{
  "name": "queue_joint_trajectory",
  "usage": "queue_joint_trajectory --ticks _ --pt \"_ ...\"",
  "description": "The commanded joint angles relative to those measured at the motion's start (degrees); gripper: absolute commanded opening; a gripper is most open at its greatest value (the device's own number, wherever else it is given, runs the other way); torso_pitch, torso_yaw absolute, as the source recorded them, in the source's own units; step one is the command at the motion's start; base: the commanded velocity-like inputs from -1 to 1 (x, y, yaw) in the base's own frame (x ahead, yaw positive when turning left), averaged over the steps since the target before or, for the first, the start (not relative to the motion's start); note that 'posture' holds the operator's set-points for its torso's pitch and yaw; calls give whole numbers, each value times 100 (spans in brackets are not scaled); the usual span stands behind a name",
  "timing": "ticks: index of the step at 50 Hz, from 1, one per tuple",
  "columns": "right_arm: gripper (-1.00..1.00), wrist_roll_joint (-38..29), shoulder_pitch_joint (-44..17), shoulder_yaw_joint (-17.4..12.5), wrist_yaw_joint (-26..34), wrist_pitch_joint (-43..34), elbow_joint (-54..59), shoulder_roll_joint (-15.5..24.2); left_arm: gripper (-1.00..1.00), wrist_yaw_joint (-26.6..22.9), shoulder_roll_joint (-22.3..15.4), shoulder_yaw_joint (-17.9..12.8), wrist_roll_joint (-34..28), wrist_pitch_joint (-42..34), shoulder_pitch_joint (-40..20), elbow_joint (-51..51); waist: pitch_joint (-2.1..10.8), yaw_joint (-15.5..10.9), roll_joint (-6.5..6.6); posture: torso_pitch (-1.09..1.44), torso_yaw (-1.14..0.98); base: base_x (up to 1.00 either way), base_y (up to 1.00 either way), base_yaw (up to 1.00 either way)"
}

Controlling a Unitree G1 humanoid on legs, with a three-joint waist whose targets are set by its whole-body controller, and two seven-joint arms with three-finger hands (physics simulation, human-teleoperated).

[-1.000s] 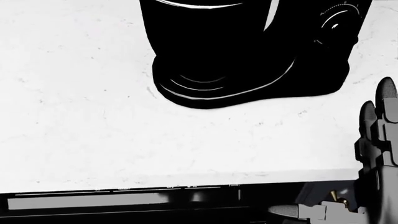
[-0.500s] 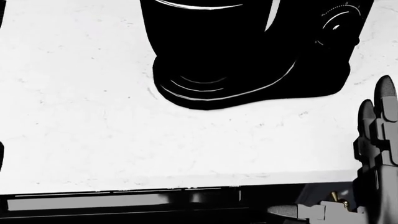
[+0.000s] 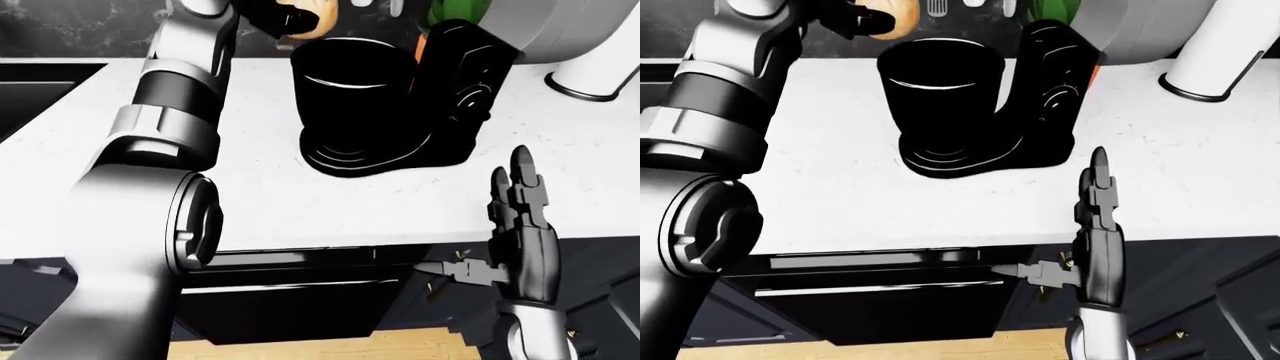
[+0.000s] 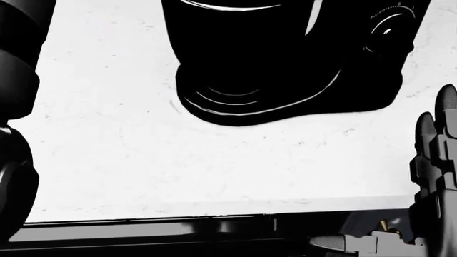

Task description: Place the bread in the stand mixer bowl.

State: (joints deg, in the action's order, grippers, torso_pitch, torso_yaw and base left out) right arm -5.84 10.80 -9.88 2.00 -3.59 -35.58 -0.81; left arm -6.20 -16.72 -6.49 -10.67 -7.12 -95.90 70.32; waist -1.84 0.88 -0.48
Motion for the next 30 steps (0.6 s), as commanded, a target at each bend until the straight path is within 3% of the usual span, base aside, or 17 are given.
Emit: queue_joint_trajectory --ticks 1,30 --pt "100 -18 -74 19 -18 140 -226 18 -100 104 -66 -32 69 260 -246 -228 143 -5 -9 0 0 0 0 0" --pt "100 21 -52 -32 4 128 -258 22 -100 173 436 99 198 606 -326 -246 138 -20 -42 0 0 0 0 0"
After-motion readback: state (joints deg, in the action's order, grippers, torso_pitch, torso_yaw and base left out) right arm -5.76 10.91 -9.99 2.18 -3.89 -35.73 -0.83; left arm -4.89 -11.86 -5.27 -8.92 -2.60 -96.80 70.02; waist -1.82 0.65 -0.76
